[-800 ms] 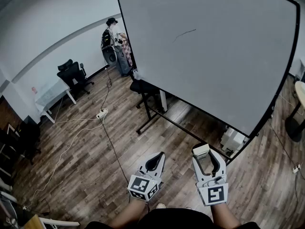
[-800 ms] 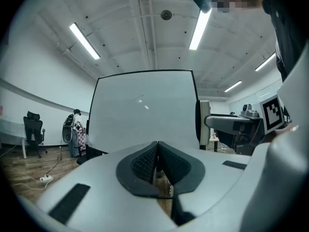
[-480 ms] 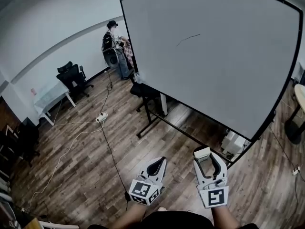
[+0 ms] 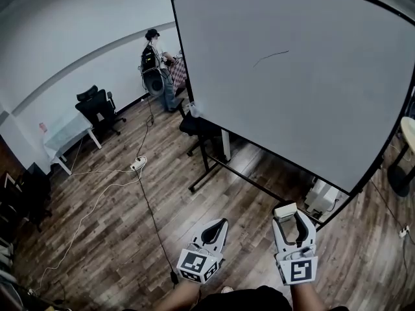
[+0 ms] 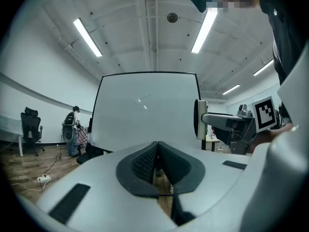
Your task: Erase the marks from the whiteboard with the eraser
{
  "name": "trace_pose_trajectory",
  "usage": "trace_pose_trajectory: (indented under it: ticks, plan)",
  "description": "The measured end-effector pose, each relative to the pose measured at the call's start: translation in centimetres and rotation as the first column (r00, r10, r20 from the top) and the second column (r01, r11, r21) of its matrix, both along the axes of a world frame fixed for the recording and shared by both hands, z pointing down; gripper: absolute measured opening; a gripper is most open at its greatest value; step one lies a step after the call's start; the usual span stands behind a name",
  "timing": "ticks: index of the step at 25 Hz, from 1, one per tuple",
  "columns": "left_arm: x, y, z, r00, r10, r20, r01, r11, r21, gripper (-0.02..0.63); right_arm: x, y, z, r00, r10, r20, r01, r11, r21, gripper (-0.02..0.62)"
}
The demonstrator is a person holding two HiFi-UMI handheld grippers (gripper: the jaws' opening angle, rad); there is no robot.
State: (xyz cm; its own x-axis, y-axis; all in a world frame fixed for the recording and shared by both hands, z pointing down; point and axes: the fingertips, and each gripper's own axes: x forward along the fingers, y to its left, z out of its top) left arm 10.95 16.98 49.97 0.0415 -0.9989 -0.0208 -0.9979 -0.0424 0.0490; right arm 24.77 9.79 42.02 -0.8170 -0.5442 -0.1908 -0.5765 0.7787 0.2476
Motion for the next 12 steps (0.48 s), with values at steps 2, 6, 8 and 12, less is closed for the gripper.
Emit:
trace_pose_trajectory:
  ticks: [2, 6, 8, 12]
  plan:
    - [-0.9, 0.2, 0.1, 1.000, 0.007, 0.002, -0.007, 1.000, 0.006, 0.019, -0.7, 0.0, 0.0, 1.000, 0.016, 0.003, -0.016, 1.000, 0.007, 0.247]
    - [-2.5, -0.1, 0.4, 1.000, 0.007, 0.001, -0.007, 1.000, 0.003, 0.020, -2.1, -0.8, 0.0, 0.999, 0.036, -0.023, -0.035, 0.999, 0.028, 0.247]
    - [-3.2, -1.2, 0.3, 1.000, 0.012, 0.005, -0.012, 1.000, 0.007, 0.020, -2.8, -2.0, -0.5, 0.999, 0.041, -0.030, -0.040, 0.998, 0.040, 0.245]
    - [-5.4, -3.7, 0.2, 1.000, 0.011, 0.007, -0.011, 1.000, 0.010, 0.020, -4.9, -4.7, -1.1, 0.998, 0.051, -0.027, -0.050, 0.998, 0.043, 0.247]
